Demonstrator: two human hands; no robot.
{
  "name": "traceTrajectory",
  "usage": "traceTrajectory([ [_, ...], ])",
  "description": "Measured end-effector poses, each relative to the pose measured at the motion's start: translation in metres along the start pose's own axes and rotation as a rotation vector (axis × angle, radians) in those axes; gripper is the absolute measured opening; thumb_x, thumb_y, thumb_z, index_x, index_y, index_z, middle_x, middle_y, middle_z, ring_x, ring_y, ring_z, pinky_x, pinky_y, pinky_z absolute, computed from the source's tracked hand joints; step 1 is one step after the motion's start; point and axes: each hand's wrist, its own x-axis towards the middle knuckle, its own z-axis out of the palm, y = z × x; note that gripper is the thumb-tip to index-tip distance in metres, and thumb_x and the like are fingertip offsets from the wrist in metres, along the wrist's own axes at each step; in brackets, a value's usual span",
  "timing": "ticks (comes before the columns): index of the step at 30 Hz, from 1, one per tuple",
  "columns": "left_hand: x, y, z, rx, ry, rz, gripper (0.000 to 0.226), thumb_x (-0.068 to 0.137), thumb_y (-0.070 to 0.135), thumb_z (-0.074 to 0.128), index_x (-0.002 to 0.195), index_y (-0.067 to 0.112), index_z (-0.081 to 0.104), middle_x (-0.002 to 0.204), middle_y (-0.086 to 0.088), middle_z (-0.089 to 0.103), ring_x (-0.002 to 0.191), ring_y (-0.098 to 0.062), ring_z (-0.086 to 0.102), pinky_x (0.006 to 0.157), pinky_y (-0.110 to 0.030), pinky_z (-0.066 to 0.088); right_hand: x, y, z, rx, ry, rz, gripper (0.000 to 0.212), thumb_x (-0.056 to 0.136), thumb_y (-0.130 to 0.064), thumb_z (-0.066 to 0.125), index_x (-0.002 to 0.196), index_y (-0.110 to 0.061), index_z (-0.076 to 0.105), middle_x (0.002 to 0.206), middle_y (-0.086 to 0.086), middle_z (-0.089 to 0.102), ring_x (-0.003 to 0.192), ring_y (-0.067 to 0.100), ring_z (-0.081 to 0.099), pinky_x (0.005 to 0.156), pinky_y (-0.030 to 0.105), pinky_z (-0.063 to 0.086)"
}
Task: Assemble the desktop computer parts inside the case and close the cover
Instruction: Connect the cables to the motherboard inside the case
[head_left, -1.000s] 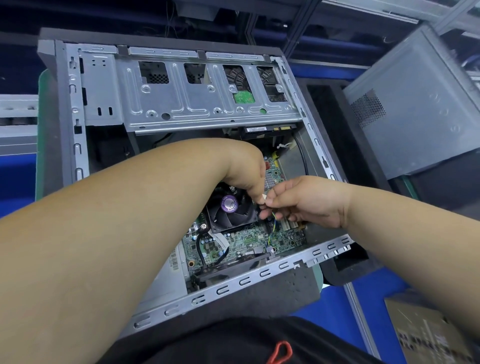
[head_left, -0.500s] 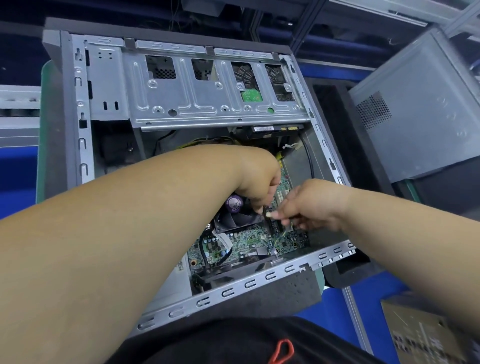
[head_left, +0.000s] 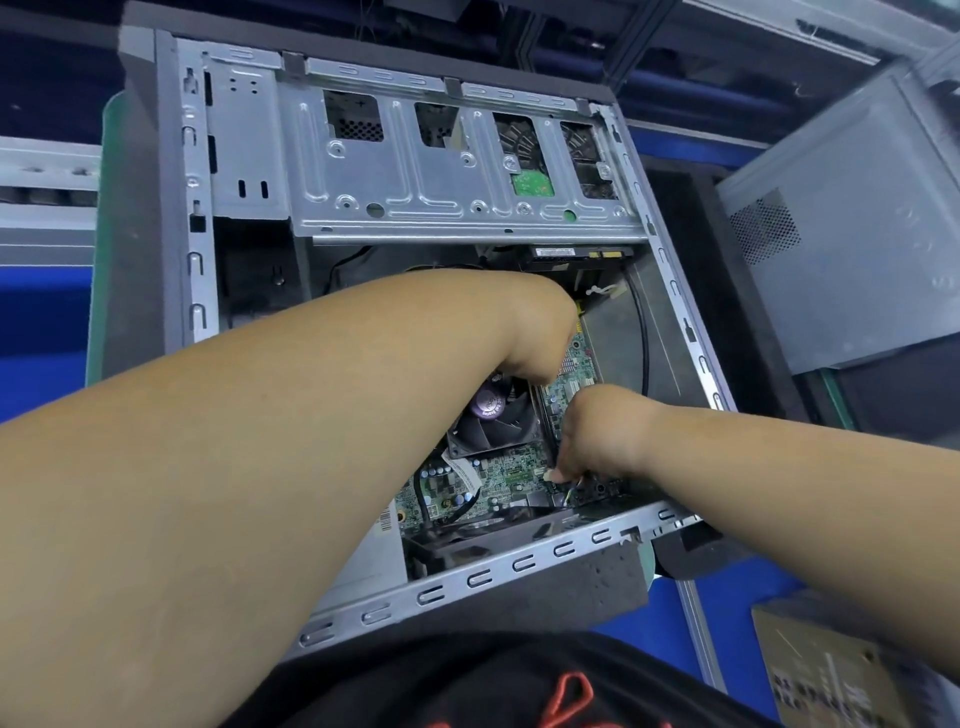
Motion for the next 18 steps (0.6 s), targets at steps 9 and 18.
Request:
traceTrajectory([
  [9,0.002,-0.001,0.002,0.012,0.009,0.001,0.021,0.091,0.014,0.054,0.108,0.012,0.066,0.111,-0.006,0.066,0.082,-0.018,0.047,0.055,-0.020,0.036,0.017,0.004,0.007,0.049,0.033,-0.016,0.036,0.090,-0.043,0.070,0.103,-0.010,0.077,0.065,-0.003,0.063,0.060,0.012,0.057,0.071,0.021,0.048],
  [18,0.005,-0.002,0.003,0.071,0.014,0.004,0.013,0.092,0.018,0.054,0.101,0.015,0.063,0.103,-0.003,0.064,0.081,-0.019,0.048,0.053,-0.015,0.033,0.033,0.006,0.010,0.031,0.048,-0.041,0.039,0.086,-0.043,0.074,0.058,-0.018,0.064,0.036,-0.009,0.053,0.049,0.007,0.055,0.057,0.021,0.043],
])
